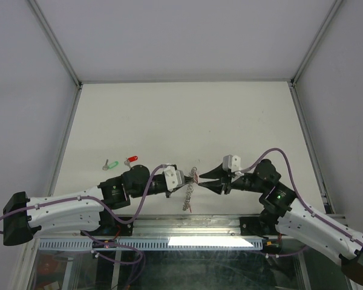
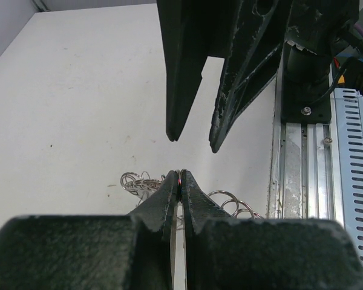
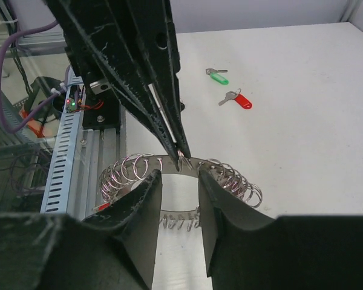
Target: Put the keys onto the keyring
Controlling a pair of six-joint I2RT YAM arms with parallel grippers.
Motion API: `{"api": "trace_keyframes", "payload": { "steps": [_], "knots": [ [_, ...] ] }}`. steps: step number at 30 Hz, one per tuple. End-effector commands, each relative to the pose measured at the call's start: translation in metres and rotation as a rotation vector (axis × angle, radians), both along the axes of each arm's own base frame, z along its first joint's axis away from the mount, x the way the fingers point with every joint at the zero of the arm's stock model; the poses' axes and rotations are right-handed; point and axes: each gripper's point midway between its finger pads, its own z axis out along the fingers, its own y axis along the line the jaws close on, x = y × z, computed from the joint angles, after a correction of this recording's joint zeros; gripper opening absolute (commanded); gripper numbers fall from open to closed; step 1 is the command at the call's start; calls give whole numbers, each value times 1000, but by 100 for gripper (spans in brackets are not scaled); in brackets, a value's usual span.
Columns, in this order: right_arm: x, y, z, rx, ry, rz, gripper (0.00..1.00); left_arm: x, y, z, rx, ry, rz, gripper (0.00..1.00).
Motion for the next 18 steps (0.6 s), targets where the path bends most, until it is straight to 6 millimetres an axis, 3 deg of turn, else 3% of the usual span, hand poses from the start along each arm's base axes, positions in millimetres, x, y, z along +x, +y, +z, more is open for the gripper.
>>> {"api": "trace_keyframes", "payload": {
  "steps": [1, 18],
  "knots": [
    [-9, 0, 12, 33, -129, 56, 32, -6, -6, 36, -124, -63, -46, 0],
    [-12, 21, -4, -17, -59, 98, 28, -9, -6, 41, -141, -62, -60, 0]
  ]
}}
